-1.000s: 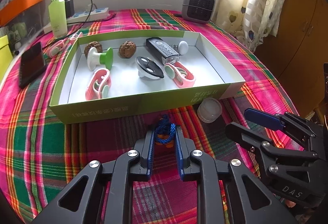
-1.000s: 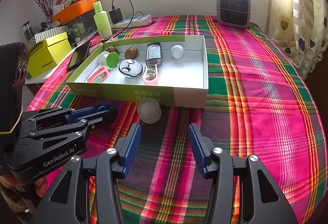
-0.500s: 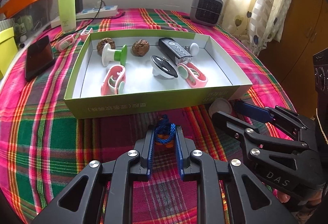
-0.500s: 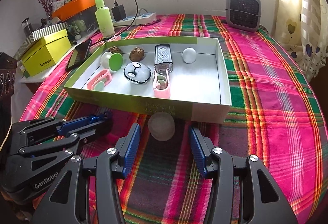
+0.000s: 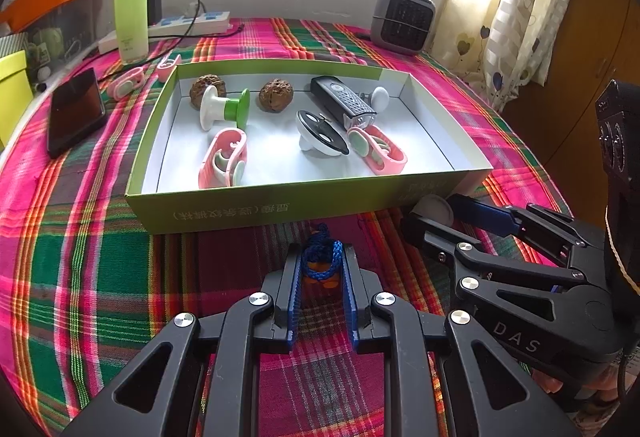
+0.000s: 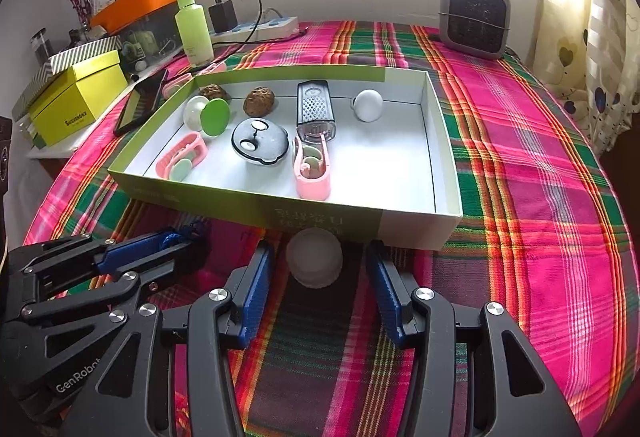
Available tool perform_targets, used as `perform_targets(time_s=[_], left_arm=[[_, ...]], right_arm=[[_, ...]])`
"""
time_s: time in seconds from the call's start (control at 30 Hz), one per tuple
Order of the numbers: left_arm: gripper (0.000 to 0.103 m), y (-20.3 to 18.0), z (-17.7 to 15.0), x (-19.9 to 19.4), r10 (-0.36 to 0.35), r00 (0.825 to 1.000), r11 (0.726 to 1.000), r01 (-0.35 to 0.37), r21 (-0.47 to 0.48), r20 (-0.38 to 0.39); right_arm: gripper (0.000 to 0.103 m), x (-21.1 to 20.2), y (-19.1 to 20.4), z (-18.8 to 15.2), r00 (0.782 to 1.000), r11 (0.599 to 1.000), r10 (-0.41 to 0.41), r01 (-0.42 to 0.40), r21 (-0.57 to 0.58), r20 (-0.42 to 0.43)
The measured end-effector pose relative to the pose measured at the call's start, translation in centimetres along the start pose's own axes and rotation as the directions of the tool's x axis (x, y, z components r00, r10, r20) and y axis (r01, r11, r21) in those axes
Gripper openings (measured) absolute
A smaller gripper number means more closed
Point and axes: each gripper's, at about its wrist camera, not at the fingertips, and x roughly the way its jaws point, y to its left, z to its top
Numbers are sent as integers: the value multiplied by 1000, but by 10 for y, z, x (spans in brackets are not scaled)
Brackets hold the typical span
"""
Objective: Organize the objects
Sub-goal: 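Grasp the white translucent cup with the right tool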
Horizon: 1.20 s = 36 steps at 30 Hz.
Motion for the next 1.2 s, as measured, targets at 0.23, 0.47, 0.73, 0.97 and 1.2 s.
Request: perform_targets(time_s=[0.23, 0.47, 0.73, 0.97, 1.2], left_arm=[[17, 0, 0, 0, -2, 1000, 1000, 2, -1, 0], [17, 0, 0, 0, -1, 1000, 1000, 1, 0, 0], [17, 1, 0, 0, -2, 1000, 1000, 2, -1, 1], [17, -1, 1, 1, 7, 1000, 1000, -7, 3, -2], [17, -5, 1, 1, 26, 1000, 1000, -26, 12, -4]], right_arm=[[37, -1, 2, -1, 1000, 1000, -12, 12, -6, 0], [29, -1, 1, 0, 1000, 1000, -11, 11, -5, 2], [29, -3, 0, 0, 1000, 1000, -6, 6, 2, 6], [29, -4, 1, -2, 1000, 1000, -3, 3, 2, 6], [29, -8, 1, -6, 1000, 1000, 3, -3, 1, 9]])
